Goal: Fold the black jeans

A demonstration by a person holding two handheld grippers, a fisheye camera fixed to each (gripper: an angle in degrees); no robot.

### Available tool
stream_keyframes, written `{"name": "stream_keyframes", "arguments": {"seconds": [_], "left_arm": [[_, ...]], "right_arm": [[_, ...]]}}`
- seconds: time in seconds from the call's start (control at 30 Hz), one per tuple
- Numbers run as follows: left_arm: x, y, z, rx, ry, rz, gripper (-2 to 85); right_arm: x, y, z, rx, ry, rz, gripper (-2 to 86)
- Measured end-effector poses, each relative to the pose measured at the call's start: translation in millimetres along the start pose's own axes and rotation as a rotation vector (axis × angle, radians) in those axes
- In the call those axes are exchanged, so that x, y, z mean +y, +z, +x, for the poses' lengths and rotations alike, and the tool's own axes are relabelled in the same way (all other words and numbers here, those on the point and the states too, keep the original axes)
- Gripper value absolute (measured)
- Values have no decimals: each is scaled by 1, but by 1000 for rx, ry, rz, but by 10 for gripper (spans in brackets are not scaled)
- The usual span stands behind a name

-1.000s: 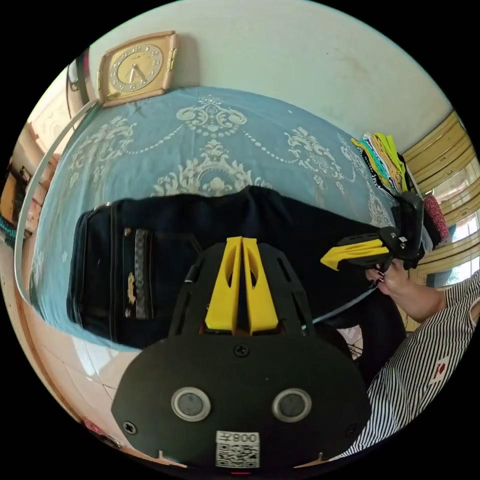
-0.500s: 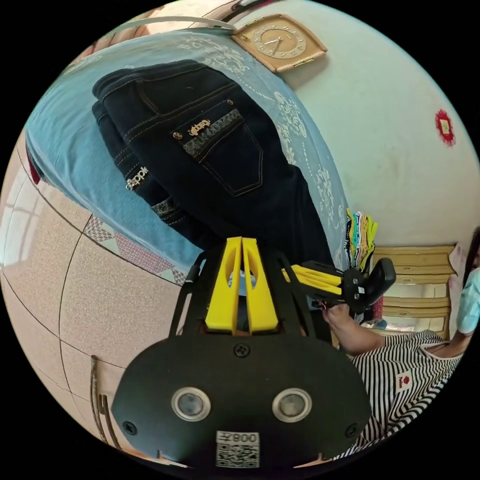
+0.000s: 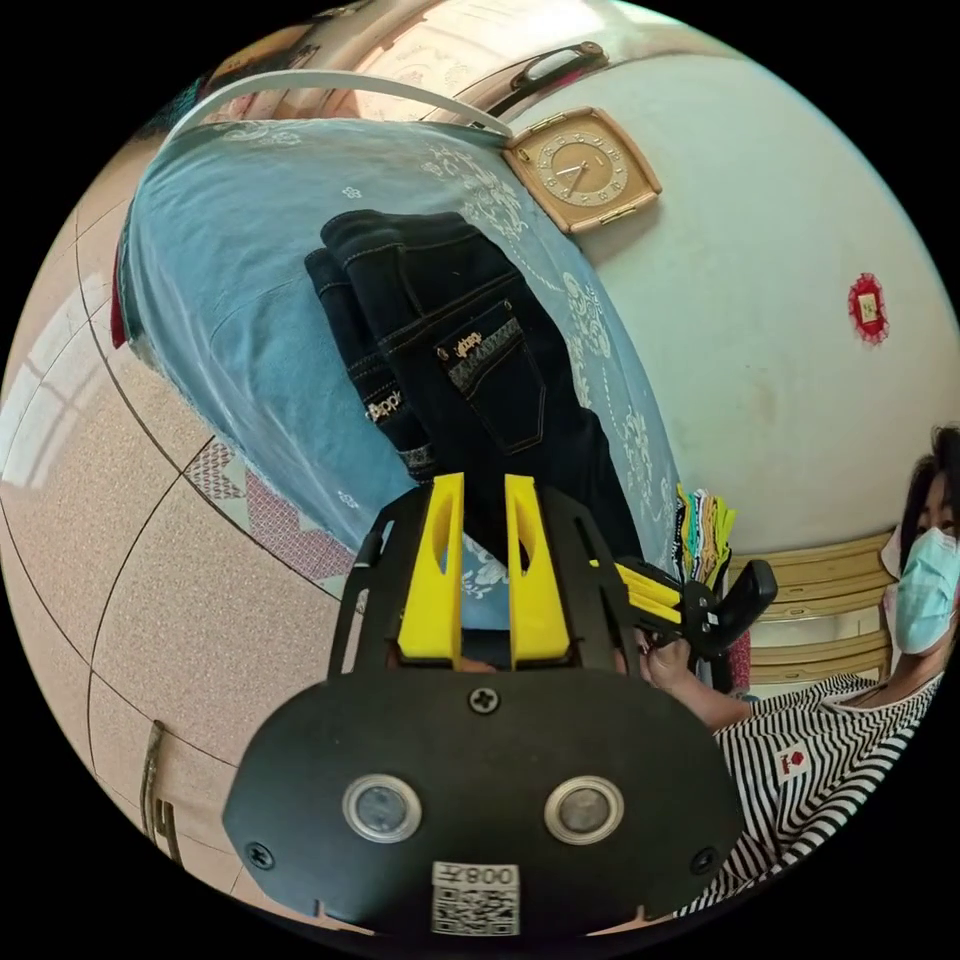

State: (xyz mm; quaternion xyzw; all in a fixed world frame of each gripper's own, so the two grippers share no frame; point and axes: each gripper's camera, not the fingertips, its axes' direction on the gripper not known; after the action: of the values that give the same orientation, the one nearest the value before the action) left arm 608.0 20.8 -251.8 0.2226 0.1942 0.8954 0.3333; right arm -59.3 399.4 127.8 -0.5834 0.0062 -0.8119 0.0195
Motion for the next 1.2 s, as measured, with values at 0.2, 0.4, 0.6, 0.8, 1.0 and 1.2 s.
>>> {"name": "stream_keyframes", "arguments": {"seconds": [0.2,0.4,0.6,0.8,1.0,1.2], "left_arm": [[-12,16,-48,-61,-46,31,25],[-4,19,-74,-40,-46,51,5],[9,5,-87,-8,-8,118,17],[12,18,-105,-4,-58,116,73],[8,30,-98,-120,-32,37,39],[18,10,-73,-41,2,76,21]], "right_arm": [[-46,18,-14,59,-50,-45,54],[-73,37,-30,84,-112,-120,9],[-76,11,-39,15,-115,-64,5],[-71,-2,-31,54,-48,24,50],[-70,27,-32,100,-94,-71,47],[-59,13,-25,83,-88,-62,5]]}}
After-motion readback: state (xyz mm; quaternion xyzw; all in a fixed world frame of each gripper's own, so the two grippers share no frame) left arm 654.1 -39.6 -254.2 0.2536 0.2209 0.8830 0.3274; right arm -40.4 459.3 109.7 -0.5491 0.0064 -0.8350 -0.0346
